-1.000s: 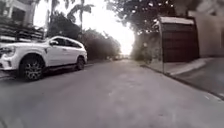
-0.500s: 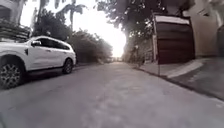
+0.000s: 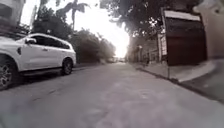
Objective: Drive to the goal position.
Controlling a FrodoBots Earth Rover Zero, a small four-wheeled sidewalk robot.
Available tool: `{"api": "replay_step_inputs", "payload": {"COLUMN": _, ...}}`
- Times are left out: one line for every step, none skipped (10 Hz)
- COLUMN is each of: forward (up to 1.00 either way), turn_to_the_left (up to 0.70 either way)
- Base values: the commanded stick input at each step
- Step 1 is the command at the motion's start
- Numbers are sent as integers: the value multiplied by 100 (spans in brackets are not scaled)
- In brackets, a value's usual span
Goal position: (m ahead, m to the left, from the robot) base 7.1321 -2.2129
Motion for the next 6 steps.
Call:
{"api": "replay_step_inputs", "payload": {"forward": 100, "turn_to_the_left": -37}}
{"api": "replay_step_inputs", "payload": {"forward": 100, "turn_to_the_left": -16}}
{"api": "replay_step_inputs", "payload": {"forward": 100, "turn_to_the_left": 0}}
{"api": "replay_step_inputs", "payload": {"forward": 100, "turn_to_the_left": 0}}
{"api": "replay_step_inputs", "payload": {"forward": 100, "turn_to_the_left": 0}}
{"api": "replay_step_inputs", "payload": {"forward": 100, "turn_to_the_left": 0}}
